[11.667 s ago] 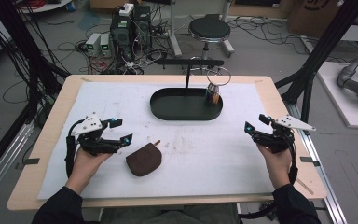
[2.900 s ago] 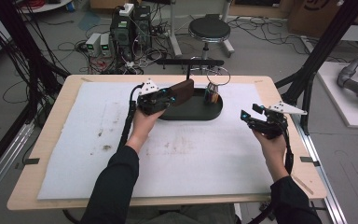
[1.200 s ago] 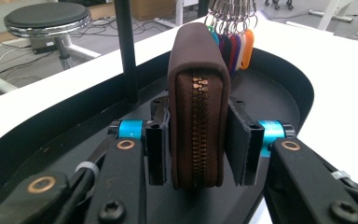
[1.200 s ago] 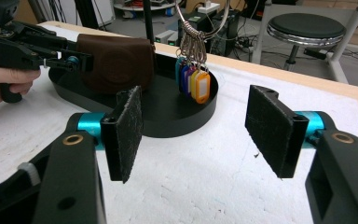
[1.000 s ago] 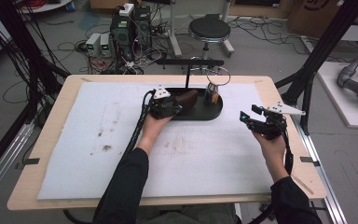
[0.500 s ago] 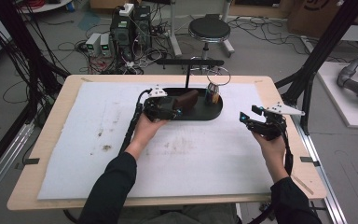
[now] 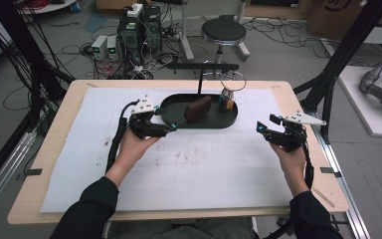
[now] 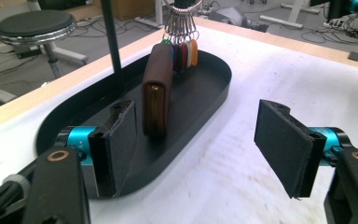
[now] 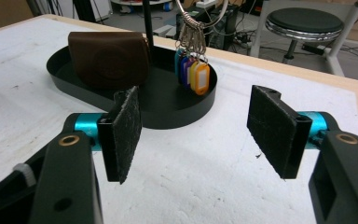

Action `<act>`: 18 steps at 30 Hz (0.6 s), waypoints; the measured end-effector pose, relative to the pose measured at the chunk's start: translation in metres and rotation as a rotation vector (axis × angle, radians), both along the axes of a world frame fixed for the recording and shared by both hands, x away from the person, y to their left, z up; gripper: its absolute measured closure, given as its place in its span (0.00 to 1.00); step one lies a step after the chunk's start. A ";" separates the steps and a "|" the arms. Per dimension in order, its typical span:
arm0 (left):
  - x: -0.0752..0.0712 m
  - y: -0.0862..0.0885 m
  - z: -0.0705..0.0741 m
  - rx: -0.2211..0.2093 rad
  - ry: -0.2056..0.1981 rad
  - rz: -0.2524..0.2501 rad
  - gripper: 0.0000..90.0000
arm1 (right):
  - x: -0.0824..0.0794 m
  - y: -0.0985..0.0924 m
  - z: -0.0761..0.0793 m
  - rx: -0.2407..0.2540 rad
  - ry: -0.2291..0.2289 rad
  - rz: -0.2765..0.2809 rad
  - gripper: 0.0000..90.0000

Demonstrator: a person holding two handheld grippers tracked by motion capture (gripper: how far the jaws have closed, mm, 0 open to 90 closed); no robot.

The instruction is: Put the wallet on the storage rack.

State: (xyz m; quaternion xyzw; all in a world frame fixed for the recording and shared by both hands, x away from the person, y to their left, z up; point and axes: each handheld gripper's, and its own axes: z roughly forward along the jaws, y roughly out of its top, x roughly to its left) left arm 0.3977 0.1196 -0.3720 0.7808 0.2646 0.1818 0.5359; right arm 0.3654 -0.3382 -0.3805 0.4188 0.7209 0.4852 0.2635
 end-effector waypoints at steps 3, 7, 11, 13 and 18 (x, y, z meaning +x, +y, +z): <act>-0.017 0.019 0.005 0.036 -0.026 0.007 0.33 | -0.001 0.001 0.000 -0.005 -0.008 0.009 0.39; -0.029 0.033 0.007 0.059 -0.040 0.013 0.30 | -0.001 0.003 -0.001 -0.007 -0.005 0.015 0.38; -0.044 0.051 0.005 0.088 -0.067 0.019 0.29 | -0.001 0.004 -0.002 -0.008 0.001 0.022 0.38; -0.053 0.063 0.001 0.088 -0.074 0.034 0.29 | -0.001 0.004 -0.002 -0.005 -0.003 0.025 0.38; -0.062 0.081 -0.009 0.092 -0.104 0.058 0.28 | -0.004 0.003 -0.004 -0.006 0.006 0.028 0.37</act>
